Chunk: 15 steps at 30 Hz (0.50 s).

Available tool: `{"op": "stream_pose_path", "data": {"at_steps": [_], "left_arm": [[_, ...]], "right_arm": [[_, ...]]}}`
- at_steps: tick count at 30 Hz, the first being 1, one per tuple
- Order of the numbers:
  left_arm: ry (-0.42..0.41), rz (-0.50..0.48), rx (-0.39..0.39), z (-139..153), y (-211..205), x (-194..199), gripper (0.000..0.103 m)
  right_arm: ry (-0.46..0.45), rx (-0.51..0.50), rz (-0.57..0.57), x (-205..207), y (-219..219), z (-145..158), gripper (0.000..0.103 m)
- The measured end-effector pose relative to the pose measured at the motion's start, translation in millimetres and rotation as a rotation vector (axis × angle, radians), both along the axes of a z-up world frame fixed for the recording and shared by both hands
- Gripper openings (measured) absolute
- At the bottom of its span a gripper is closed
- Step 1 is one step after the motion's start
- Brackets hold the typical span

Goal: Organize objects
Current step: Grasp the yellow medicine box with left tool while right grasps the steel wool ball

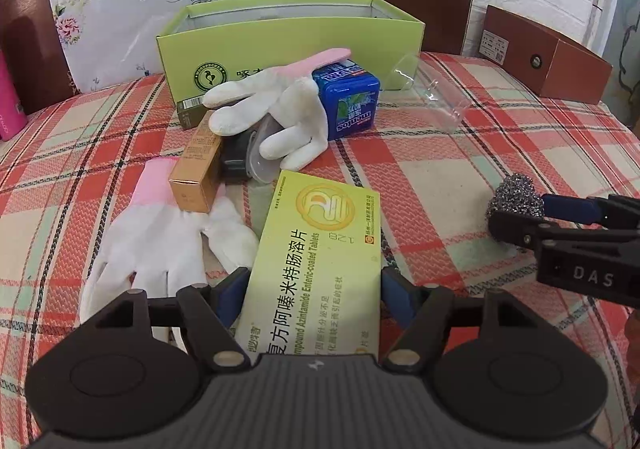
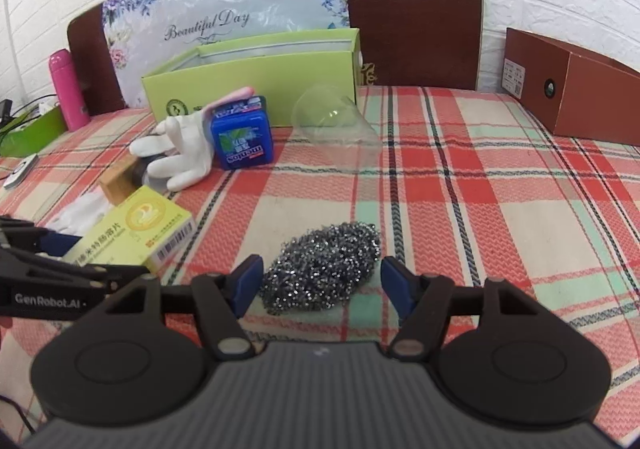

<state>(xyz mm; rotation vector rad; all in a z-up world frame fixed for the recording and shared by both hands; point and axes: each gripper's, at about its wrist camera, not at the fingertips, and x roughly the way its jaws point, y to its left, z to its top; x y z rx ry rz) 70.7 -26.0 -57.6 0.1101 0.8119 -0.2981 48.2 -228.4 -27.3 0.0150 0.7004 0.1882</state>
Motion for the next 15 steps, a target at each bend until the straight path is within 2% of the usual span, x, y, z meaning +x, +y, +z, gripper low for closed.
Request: {"op": "stream_pose_path", "data": {"at_steps": [5, 7, 11, 15], "left_arm": [[-0.004, -0.032, 0.017, -6, -10, -3, 0.080], [-0.012, -0.032, 0.017, -6, -12, -4, 0.080], [0.000, -0.034, -0.030, -4, -9, 1, 0.079], [-0.020, -0.038, -0.007, -7, -12, 2, 0.079]], "right_arm": [[0.009, 0.015, -0.014, -2, 3, -4, 0.064], [0.007, 0.025, -0.007, -3, 4, -3, 0.065], [0.004, 0.029, -0.039, 4, 4, -2, 0.066], [0.008, 0.033, -0.048, 6, 4, -5, 0.063]]}}
